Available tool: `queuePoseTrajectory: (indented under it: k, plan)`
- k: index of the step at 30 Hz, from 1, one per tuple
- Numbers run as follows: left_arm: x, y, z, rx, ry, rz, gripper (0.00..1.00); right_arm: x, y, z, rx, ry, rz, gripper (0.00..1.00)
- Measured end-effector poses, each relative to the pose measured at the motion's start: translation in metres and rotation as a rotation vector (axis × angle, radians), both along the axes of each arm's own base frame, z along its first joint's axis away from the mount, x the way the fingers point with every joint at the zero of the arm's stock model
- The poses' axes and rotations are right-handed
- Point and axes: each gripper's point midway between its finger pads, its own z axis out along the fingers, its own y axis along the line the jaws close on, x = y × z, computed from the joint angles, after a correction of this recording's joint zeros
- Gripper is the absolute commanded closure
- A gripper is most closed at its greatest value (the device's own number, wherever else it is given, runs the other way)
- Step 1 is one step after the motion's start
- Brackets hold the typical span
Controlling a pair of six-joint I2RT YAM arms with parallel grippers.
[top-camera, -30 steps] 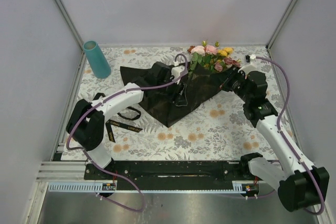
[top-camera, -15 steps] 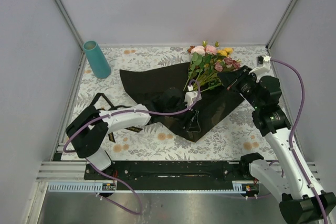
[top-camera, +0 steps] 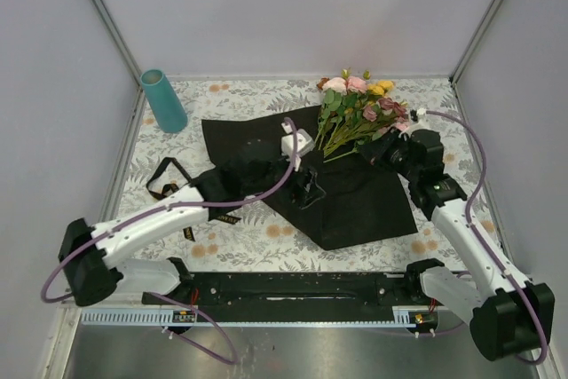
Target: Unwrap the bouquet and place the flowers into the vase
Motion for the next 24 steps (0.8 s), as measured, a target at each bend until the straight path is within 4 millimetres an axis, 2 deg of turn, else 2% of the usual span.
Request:
queuePoseTrajectory:
  k: [1,3,6,10,13,18,20,24]
  plan:
    - [0.006,0.008,0.011,0.001,-0.041,0.039,0.15,0.001,0.000,-0.016,-0.003,0.039,-0.002,0.79]
    - [0.019,0.030,0.029,0.023,-0.117,0.138,0.03,0.001,0.002,-0.042,-0.005,0.099,-0.001,0.78]
    - [0.044,0.077,0.045,0.080,-0.182,0.316,0.01,0.001,0.006,-0.081,-0.007,0.187,0.017,0.78]
    - [0.075,0.146,0.041,0.186,-0.167,0.544,0.01,0.001,0.013,-0.122,-0.005,0.277,0.054,0.80]
    - [0.084,0.192,0.028,0.278,-0.135,0.683,0.01,-0.003,0.021,-0.145,0.011,0.323,0.101,0.81]
    - [0.081,0.253,0.011,0.350,-0.129,0.900,0.01,-0.012,0.049,-0.159,0.043,0.356,0.236,0.83]
    - [0.079,0.270,0.005,0.369,-0.127,0.965,0.01,-0.022,0.070,-0.158,0.027,0.354,0.318,0.83]
    - [0.079,0.281,-0.001,0.393,-0.119,1.020,0.01,-0.041,0.117,-0.134,0.018,0.290,0.487,0.83]
